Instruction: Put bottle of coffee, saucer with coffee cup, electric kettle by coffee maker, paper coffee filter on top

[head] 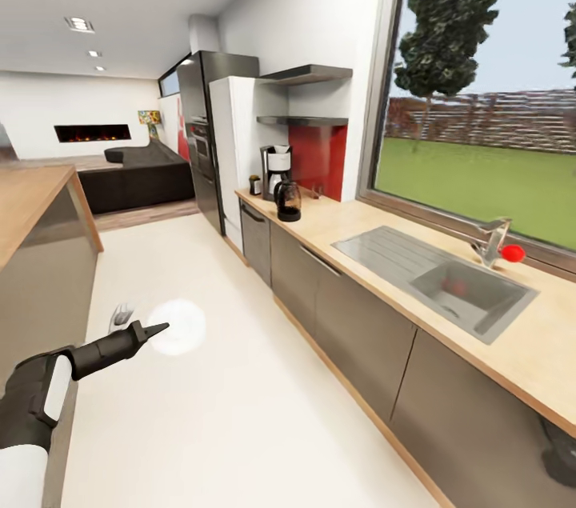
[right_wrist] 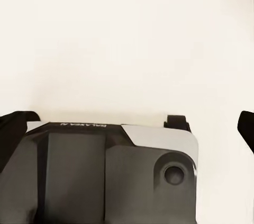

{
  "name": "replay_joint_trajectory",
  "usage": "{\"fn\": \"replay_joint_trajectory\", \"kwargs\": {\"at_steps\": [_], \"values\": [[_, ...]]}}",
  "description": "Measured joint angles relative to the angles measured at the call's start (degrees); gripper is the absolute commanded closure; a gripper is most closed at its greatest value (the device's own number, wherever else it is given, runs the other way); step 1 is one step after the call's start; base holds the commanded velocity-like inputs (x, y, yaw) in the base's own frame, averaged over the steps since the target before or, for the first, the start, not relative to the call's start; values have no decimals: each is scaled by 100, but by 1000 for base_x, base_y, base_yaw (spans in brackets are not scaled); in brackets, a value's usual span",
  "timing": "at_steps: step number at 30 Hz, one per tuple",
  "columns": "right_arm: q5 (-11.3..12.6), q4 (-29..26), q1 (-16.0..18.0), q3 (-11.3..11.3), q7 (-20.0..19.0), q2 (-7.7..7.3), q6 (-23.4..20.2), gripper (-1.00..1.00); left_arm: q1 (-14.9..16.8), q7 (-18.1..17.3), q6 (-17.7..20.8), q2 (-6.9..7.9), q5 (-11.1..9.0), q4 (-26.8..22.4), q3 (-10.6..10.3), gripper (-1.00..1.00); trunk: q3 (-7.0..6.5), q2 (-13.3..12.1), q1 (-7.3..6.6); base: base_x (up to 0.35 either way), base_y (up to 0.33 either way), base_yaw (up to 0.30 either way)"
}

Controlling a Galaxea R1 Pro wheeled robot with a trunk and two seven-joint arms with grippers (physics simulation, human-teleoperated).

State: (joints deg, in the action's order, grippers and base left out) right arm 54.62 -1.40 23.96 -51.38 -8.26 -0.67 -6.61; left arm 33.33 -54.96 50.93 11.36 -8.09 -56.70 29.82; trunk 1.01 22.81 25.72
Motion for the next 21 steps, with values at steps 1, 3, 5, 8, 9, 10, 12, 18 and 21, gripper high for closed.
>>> {"fn": "replay_joint_trajectory", "kwargs": {"at_steps": [1, 3, 5, 8, 9, 10, 12, 18, 21], "values": [[0, 0, 0, 0, 0, 1, 0, -100, 0, 0, -1, 0, -1, 0, 0, 100, 2, 0, 0, 320, 0, 275], [0, 0, 0, 0, 0, 1, 0, -100, 0, 0, 0, 0, -1, 0, 0, 100, 7, -1, -1, 328, 0, 275], [0, 0, 0, 0, 0, 2, 0, -100, 0, 1, 0, -1, 2, 2, 0, 100, 11, -1, -1, 331, 0, 275], [-5, 0, -1, 0, 0, 2, 0, -100, -1, 4, -4, -1, 5, 7, 0, 100, 18, -2, -1, 333, 0, 275], [-5, 0, -1, 0, 0, 2, 0, -100, -1, 6, -5, -1, 3, 8, 0, 100, 21, -2, -1, 334, 0, 275], [-6, 0, -1, 0, 0, 2, 0, -100, -1, 7, -6, -1, 3, 8, 0, 100, 23, -2, -1, 334, 0, 275], [-8, 0, -1, 0, 0, 2, 0, -100, -1, 8, -6, -1, 5, 11, 0, 100, 28, -2, -1, 334, 0, 275], [-9, 0, -1, 0, 0, 2, 0, -100, -1, 6, -6, -1, 1, 17, 0, 100, 43, -2, -1, 334, 0, 275], [-9, 0, -1, 0, 0, 0, 0, -100, -1, 6, -7, -1, 0, 18, 0, 100, 51, -2, -1, 335, 0, 275]]}}
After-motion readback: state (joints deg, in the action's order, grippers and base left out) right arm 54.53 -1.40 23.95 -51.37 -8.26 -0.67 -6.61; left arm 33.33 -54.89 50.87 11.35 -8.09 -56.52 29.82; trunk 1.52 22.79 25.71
